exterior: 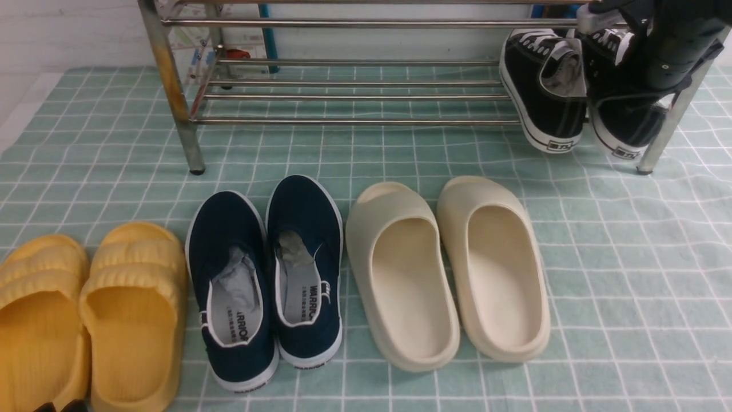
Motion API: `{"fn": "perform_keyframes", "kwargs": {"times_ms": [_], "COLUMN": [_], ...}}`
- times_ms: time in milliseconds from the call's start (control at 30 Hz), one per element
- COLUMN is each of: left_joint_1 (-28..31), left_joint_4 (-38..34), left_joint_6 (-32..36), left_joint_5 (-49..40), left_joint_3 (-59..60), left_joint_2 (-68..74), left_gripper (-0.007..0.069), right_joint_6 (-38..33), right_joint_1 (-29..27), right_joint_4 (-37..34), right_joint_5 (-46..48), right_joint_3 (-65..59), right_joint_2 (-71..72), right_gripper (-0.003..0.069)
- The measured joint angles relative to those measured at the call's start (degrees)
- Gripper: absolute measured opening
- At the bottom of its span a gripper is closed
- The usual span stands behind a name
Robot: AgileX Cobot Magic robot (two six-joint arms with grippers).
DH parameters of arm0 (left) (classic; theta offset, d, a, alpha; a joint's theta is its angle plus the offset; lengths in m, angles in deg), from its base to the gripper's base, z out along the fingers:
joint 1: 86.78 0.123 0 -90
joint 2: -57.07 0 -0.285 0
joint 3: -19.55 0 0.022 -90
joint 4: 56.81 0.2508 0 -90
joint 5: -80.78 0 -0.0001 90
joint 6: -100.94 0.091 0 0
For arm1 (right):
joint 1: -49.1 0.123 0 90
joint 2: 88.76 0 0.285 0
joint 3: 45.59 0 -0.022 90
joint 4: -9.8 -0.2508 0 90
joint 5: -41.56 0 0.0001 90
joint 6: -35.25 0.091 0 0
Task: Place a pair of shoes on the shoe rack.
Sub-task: Use the right arm to put a shoe into the shoe rack
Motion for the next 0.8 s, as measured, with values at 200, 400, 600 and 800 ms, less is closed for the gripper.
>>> {"fn": "perform_keyframes", "kwargs": {"times_ms": [200, 400, 600, 800], "left_joint_1": [0.0, 0.0, 0.0, 0.0], "left_joint_4": [0.0, 0.0, 0.0, 0.0], "left_joint_6": [0.0, 0.0, 0.0, 0.0], "left_joint_5": [0.0, 0.0, 0.0, 0.0], "left_joint_3": [0.0, 0.0, 0.0, 0.0], "left_joint_2": [0.0, 0.0, 0.0, 0.0], "left_gripper": [0.0221, 0.0221, 0.0221, 0.0221], "right_joint_6": [-0.7, -4.6, -3.6, -2.7], "right_joint_1": [0.0, 0.0, -0.1, -0.1], "right_joint_4": [1.7, 3.2, 0.3, -3.8], "right_joint_5": [-0.1, 0.9, 0.1, -3.8], "right_joint_3": [0.1, 0.2, 0.2, 0.2], "right_joint_2": [0.1, 0.2, 0.2, 0.1], "right_gripper": [0.0017, 0.0017, 0.0017, 0.0026]}}
